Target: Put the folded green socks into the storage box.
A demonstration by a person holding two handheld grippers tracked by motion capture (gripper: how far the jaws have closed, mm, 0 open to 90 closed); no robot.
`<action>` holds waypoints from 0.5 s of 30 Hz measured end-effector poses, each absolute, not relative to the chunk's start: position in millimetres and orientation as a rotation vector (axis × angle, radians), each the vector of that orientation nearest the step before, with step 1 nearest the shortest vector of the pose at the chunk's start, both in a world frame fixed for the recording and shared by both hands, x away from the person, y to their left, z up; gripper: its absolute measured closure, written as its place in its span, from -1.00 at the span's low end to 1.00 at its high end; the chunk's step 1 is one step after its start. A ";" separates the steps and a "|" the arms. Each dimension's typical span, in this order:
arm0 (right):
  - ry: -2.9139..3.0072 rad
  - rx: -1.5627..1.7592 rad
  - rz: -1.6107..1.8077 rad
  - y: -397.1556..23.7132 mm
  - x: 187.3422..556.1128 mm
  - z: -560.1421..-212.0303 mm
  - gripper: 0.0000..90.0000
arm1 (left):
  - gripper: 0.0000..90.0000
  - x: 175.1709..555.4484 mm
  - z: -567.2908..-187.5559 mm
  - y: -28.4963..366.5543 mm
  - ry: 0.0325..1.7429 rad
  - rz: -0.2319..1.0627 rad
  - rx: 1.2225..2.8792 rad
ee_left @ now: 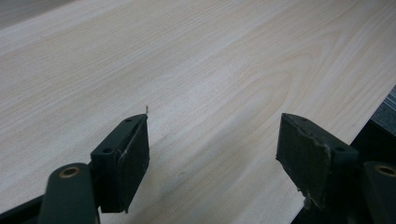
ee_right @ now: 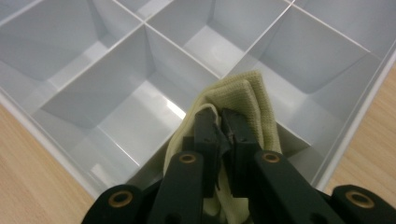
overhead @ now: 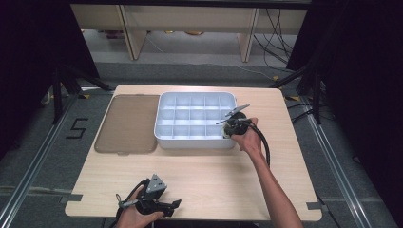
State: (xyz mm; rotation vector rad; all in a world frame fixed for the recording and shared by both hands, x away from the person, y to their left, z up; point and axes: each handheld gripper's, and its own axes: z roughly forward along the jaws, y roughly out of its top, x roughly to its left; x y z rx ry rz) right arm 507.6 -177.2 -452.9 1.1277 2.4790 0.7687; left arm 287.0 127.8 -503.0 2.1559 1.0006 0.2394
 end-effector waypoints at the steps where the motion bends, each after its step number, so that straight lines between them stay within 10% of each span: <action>1: 2.485 1.127 0.759 -177.4 508.2 -453.9 0.90 | -0.44 286.9 -503.0 127.8 1.000 0.240 2.156; 15: 2.519 1.187 0.690 -175.3 511.6 -458.6 0.89 | -0.44 286.2 -503.5 126.9 1.001 0.246 2.163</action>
